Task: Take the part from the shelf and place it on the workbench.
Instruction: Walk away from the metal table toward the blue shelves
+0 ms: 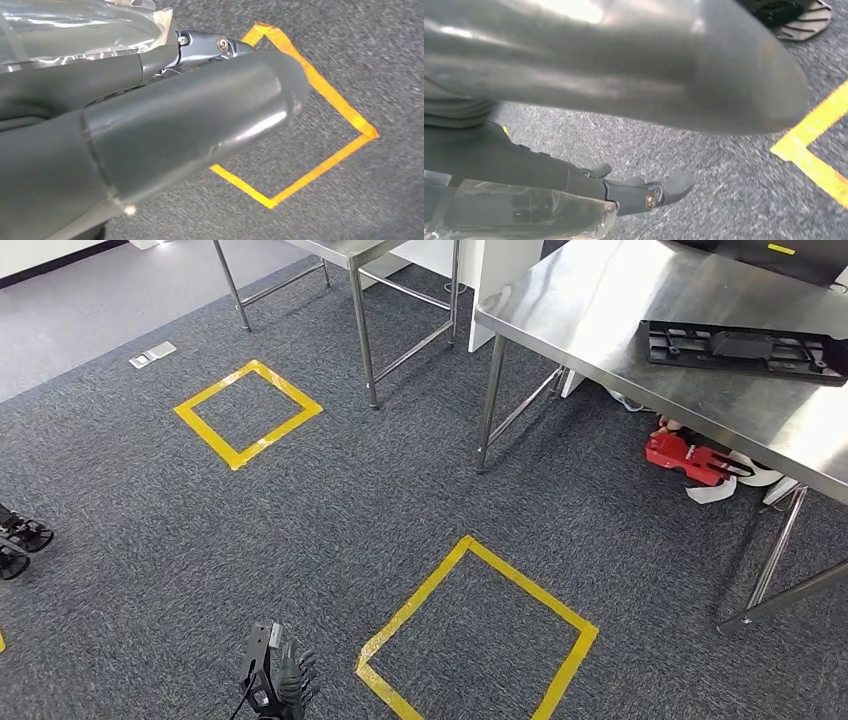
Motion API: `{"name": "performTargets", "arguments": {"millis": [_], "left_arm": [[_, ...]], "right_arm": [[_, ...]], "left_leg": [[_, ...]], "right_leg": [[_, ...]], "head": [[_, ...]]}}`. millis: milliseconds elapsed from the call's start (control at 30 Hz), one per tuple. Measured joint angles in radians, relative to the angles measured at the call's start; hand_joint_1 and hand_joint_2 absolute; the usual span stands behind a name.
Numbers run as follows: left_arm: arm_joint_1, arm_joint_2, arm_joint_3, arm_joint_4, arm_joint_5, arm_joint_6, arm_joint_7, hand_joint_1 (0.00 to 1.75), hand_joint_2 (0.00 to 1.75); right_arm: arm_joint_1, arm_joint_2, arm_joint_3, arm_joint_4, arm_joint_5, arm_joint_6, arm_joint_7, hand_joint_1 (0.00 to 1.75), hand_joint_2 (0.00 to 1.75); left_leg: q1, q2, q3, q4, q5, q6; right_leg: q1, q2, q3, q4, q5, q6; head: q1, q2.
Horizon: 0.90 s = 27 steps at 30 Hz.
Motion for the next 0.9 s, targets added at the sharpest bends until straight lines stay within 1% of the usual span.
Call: {"name": "performTargets", "arguments": {"millis": [33, 67, 100, 133, 167, 200, 233, 267, 300, 333, 367, 400, 433, 467, 500, 533, 567, 600, 633, 667, 700, 733, 767, 800, 833, 867, 900], "left_arm": [[0.000, 0.003, 0.000, 0.000, -0.002, -0.003, 0.002, 0.00, 0.00], [-0.001, 0.006, 0.000, 0.000, -0.003, -0.006, 0.003, 0.00, 0.00], [-0.002, 0.008, 0.000, 0.000, -0.004, -0.009, 0.003, 0.00, 0.00], [-0.003, 0.010, 0.000, 0.000, -0.004, -0.012, 0.003, 0.00, 0.00], [-0.003, 0.012, 0.000, 0.001, -0.004, -0.013, 0.003, 0.00, 0.00], [-0.003, 0.014, 0.000, 0.001, -0.004, -0.015, 0.003, 0.00, 0.00], [-0.003, 0.015, 0.000, 0.002, -0.004, -0.015, 0.002, 0.00, 0.00], [-0.004, 0.017, 0.000, 0.002, -0.004, -0.016, 0.001, 0.00, 0.00], [-0.006, 0.016, -0.001, 0.002, -0.004, -0.015, -0.001, 0.00, 0.00], [-0.008, 0.014, -0.001, 0.002, -0.004, -0.013, -0.004, 0.00, 0.00], [-0.010, 0.011, -0.001, 0.002, -0.005, -0.009, -0.008, 0.00, 0.00], [-0.010, 0.007, -0.001, 0.002, -0.005, -0.004, -0.011, 0.00, 0.00], [-0.008, 0.005, -0.001, 0.002, -0.006, 0.002, -0.013, 0.00, 0.00], [-0.005, 0.003, -0.001, 0.002, -0.008, 0.007, -0.015, 0.00, 0.00], [-0.001, 0.001, -0.001, 0.003, -0.011, 0.013, -0.016, 0.00, 0.00], [0.000, -0.001, -0.001, 0.003, -0.013, 0.017, -0.017, 0.00, 0.00], [0.000, -0.004, -0.002, 0.005, -0.016, 0.020, -0.018, 0.00, 0.00], [0.000, -0.008, -0.002, 0.006, -0.019, 0.021, -0.019, 0.00, 0.00], [-0.001, -0.011, -0.003, 0.009, -0.022, 0.022, -0.019, 0.00, 0.00], [0.000, -0.015, -0.004, 0.013, -0.025, 0.021, -0.019, 0.00, 0.00], [0.000, -0.016, -0.004, 0.017, -0.027, 0.021, -0.019, 0.00, 0.00], [-0.001, -0.017, -0.004, 0.022, -0.029, 0.021, -0.019, 0.00, 0.00], [-0.002, -0.018, -0.004, 0.027, -0.031, 0.021, -0.019, 0.00, 0.00], [-0.005, -0.019, -0.004, 0.031, -0.032, 0.020, -0.019, 0.00, 0.00], [-0.007, -0.020, -0.004, 0.035, -0.034, 0.020, -0.019, 0.00, 0.00], [-0.010, -0.022, -0.004, 0.039, -0.035, 0.018, -0.020, 0.00, 0.00], [-0.012, -0.023, -0.004, 0.042, -0.036, 0.017, -0.021, 0.00, 0.00]], "right_arm": [[0.000, 0.001, 0.000, 0.000, 0.000, 0.000, 0.000, 0.00, 0.00], [0.001, 0.002, 0.000, 0.000, 0.000, -0.001, 0.000, 0.00, 0.00], [0.003, 0.001, 0.000, 0.000, 0.000, -0.001, 0.000, 0.00, 0.00], [0.005, 0.001, 0.000, 0.000, -0.001, -0.001, 0.000, 0.00, 0.00], [0.007, 0.001, 0.000, 0.000, -0.002, -0.001, 0.000, 0.00, 0.00], [0.007, 0.001, 0.000, 0.000, -0.003, -0.001, 0.000, 0.00, 0.00], [0.007, 0.001, -0.001, 0.000, -0.003, -0.001, 0.000, 0.00, 0.00], [0.006, 0.002, -0.001, 0.000, -0.003, -0.001, 0.000, 0.00, 0.00], [0.007, 0.001, -0.001, 0.000, -0.003, -0.001, 0.000, 0.00, 0.00], [0.008, 0.000, -0.001, -0.001, -0.003, -0.001, 0.000, 0.00, 0.00], [0.009, 0.000, -0.001, -0.001, -0.003, 0.000, -0.001, 0.00, 0.00], [0.010, -0.002, -0.001, -0.001, -0.003, 0.001, -0.002, 0.00, 0.00], [0.009, -0.002, -0.001, -0.001, -0.003, 0.001, -0.003, 0.00, 0.00], [0.008, -0.002, -0.001, -0.001, -0.003, 0.002, -0.004, 0.00, 0.00], [0.008, -0.003, -0.001, -0.001, -0.003, 0.002, -0.005, 0.00, 0.00], [0.010, -0.003, -0.001, -0.001, -0.003, 0.002, -0.006, 0.00, 0.00], [0.013, -0.002, -0.001, -0.001, -0.004, 0.002, -0.006, 0.00, 0.00], [0.016, -0.002, -0.001, 0.000, -0.005, 0.002, -0.006, 0.00, 0.00], [0.020, -0.001, -0.001, 0.000, -0.006, 0.002, -0.006, 0.00, 0.00], [0.023, 0.000, -0.002, 0.000, -0.008, 0.001, -0.005, 0.00, 0.00], [0.025, 0.000, -0.002, 0.000, -0.010, 0.001, -0.003, 0.00, 0.00], [0.026, 0.000, -0.002, 0.000, -0.012, 0.000, -0.002, 0.00, 0.00], [0.026, 0.000, -0.002, 0.000, -0.013, 0.000, -0.002, 0.00, 0.00], [0.026, 0.000, -0.003, 0.000, -0.014, 0.000, -0.001, 0.00, 0.00], [0.026, 0.000, -0.003, 0.000, -0.014, 0.000, -0.001, 0.00, 0.00], [0.025, 0.000, -0.003, 0.000, -0.014, 0.000, 0.000, 0.00, 0.00], [0.024, 0.001, -0.003, 0.000, -0.014, 0.000, 0.000, 0.00, 0.00]], "left_leg": [[0.000, 0.028, -0.017, 0.033, -0.022, -0.004], [0.001, 0.063, -0.042, 0.088, -0.055, -0.008], [0.003, 0.092, -0.076, 0.160, -0.092, -0.014], [0.008, 0.107, -0.110, 0.231, -0.122, -0.020], [0.012, 0.115, -0.133, 0.279, -0.136, -0.025], [0.017, 0.120, -0.137, 0.289, -0.131, -0.030], [0.021, 0.128, -0.117, 0.255, -0.108, -0.033], [0.025, 0.144, -0.081, 0.190, -0.078, -0.036], [0.027, 0.173, -0.037, 0.116, -0.051, -0.037], [0.026, 0.195, -0.002, 0.055, -0.032, -0.035], [0.024, 0.211, 0.019, 0.019, -0.025, -0.031], [0.020, 0.215, 0.026, 0.004, -0.024, -0.024], [0.015, 0.200, 0.024, 0.002, -0.023, -0.016], [0.014, 0.187, 0.024, -0.002, -0.020, -0.007], [0.013, 0.174, 0.024, -0.007, -0.016, 0.003], [0.014, 0.160, 0.025, -0.012, -0.011, 0.012], [0.016, 0.146, 0.025, -0.016, -0.007, 0.020], [0.015, 0.131, 0.023, -0.017, -0.005, 0.025], [0.014, 0.115, 0.021, -0.017, -0.004, 0.028], [0.012, 0.098, 0.020, -0.017, -0.003, 0.029], [0.011, 0.081, 0.019, -0.016, -0.003, 0.030], [0.010, 0.065, 0.019, -0.016, -0.002, 0.030], [0.009, 0.048, 0.020, -0.015, -0.001, 0.029], [0.009, 0.034, 0.020, -0.014, 0.000, 0.028], [0.007, 0.019, 0.020, -0.012, 0.000, 0.025], [0.005, 0.008, 0.018, -0.011, 0.001, 0.021], [0.004, -0.001, 0.017, -0.011, 0.002, 0.016]], "right_leg": [[-0.004, -0.012, 0.000, -0.003, 0.003, -0.008], [-0.005, -0.026, 0.000, -0.004, 0.004, -0.014], [-0.003, -0.041, -0.001, -0.004, 0.003, -0.019], [-0.001, -0.057, -0.001, -0.004, 0.002, -0.020], [-0.001, -0.072, -0.002, -0.004, 0.002, -0.020], [-0.001, -0.086, -0.002, -0.004, 0.001, -0.020], [-0.002, -0.099, -0.001, -0.004, 0.000, -0.019], [-0.003, -0.111, 0.001, -0.003, -0.002, -0.017], [-0.002, -0.122, 0.003, -0.003, -0.004, -0.014], [0.003, -0.132, 0.003, -0.002, -0.009, -0.007], [0.008, -0.143, 0.006, -0.002, -0.012, -0.001], [0.013, -0.154, 0.009, -0.002, -0.015, 0.006], [0.017, -0.166, 0.013, -0.004, -0.017, 0.013], [0.015, -0.172, 0.016, -0.005, -0.019, 0.020], [0.013, -0.159, 0.014, 0.003, -0.026, 0.024], [0.009, -0.133, 0.005, 0.028, -0.043, 0.025], [0.005, -0.098, -0.017, 0.074, -0.068, 0.022], [0.003, -0.065, -0.048, 0.141, -0.099, 0.018], [0.003, -0.046, -0.084, 0.212, -0.127, 0.016], [0.004, -0.037, -0.115, 0.269, -0.144, 0.018], [0.005, -0.033, -0.133, 0.294, -0.146, 0.022], [0.006, -0.029, -0.129, 0.276, -0.129, 0.030], [0.005, -0.021, -0.106, 0.219, -0.097, 0.037], [0.003, 0.001, -0.074, 0.141, -0.062, 0.043], [0.004, 0.023, -0.045, 0.071, -0.031, 0.042], [0.005, 0.040, -0.027, 0.025, -0.012, 0.038], [0.007, 0.049, -0.019, 0.006, -0.004, 0.030]], "head": [[-0.003, 0.000], [-0.004, 0.000], [-0.006, 0.000], [-0.007, 0.000], [-0.007, 0.000], [-0.008, 0.000], [-0.008, 0.000], [-0.008, 0.000], [-0.010, 0.000], [-0.011, 0.000], [-0.010, 0.000], [-0.009, 0.000], [-0.006, 0.000], [-0.003, 0.000], [-0.002, 0.000], [-0.001, 0.000], [0.002, 0.000], [0.004, 0.000], [0.004, 0.000], [0.005, 0.000], [0.005, 0.000], [0.005, 0.000], [0.005, 0.000], [0.005, 0.000], [0.006, 0.000], [0.005, 0.000], [0.005, 0.000]]}}
